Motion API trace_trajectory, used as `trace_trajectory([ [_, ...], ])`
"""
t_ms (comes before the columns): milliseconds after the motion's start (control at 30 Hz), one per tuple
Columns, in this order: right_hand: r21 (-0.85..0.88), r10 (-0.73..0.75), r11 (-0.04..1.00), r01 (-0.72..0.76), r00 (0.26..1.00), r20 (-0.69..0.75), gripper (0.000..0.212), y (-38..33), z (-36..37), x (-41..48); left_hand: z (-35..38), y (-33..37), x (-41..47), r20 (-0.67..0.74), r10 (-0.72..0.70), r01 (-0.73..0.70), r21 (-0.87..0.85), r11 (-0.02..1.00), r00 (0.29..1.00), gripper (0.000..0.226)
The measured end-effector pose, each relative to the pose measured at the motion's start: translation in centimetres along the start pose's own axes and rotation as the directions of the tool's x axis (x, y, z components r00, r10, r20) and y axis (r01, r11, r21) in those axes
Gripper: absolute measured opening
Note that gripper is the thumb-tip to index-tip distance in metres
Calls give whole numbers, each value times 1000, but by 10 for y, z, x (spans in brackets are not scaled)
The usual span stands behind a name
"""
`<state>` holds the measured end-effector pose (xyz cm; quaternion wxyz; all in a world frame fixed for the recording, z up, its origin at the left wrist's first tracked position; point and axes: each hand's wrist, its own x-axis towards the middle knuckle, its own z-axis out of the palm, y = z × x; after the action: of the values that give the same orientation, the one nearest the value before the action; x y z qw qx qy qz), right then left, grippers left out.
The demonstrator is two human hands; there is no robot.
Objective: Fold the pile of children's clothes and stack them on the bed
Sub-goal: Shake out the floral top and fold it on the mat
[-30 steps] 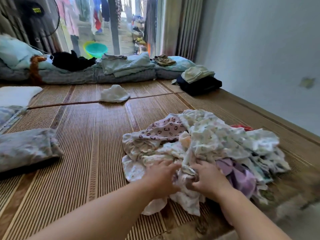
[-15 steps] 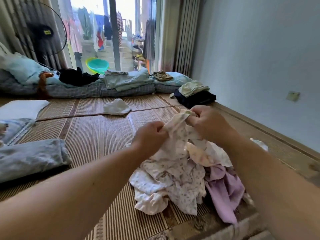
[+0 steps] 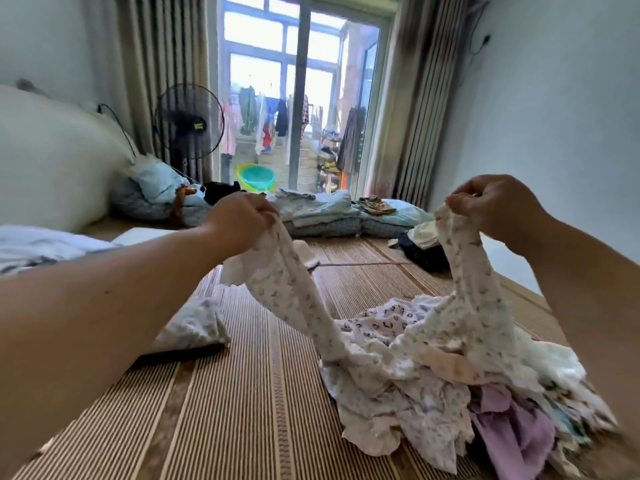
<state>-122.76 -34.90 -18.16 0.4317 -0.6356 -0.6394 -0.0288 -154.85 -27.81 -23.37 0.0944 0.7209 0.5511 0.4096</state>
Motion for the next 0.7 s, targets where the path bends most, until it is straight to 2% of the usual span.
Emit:
trace_trajectory([
  [200, -47, 159, 987, -155, 982, 106, 12, 9, 34, -18, -16, -2, -17, 26, -21, 25, -143, 989, 999, 21],
  [333, -94, 291, 957, -276, 915, 279, 8, 26, 64, -42, -31, 6, -16, 33, -46, 52, -208, 977, 998, 19],
  [367, -136, 328, 944, -299, 878, 349, 14, 31, 71, -49, -35, 8, -14, 17, -42, 45, -196, 980, 999, 18],
  [467, -308, 349, 928, -211, 784, 514, 64, 23, 94, -73, -46, 18, -15, -7, -45, 41, -263, 964, 999, 16],
  [533, -251, 308, 948, -195, 757, 576, 87, 16, 119, -87, -54, 26, -13, 8, -78, 75, -374, 924, 997, 15],
  [600, -168, 299, 954, -250, 730, 614, 84, 12, 153, -106, -67, 37, -13, 10, -124, 115, -463, 879, 992, 13],
  [700, -251, 348, 933, -256, 817, 460, 52, 29, 205, -127, -95, 44, -12, 11, -161, 131, -638, 759, 987, 13],
])
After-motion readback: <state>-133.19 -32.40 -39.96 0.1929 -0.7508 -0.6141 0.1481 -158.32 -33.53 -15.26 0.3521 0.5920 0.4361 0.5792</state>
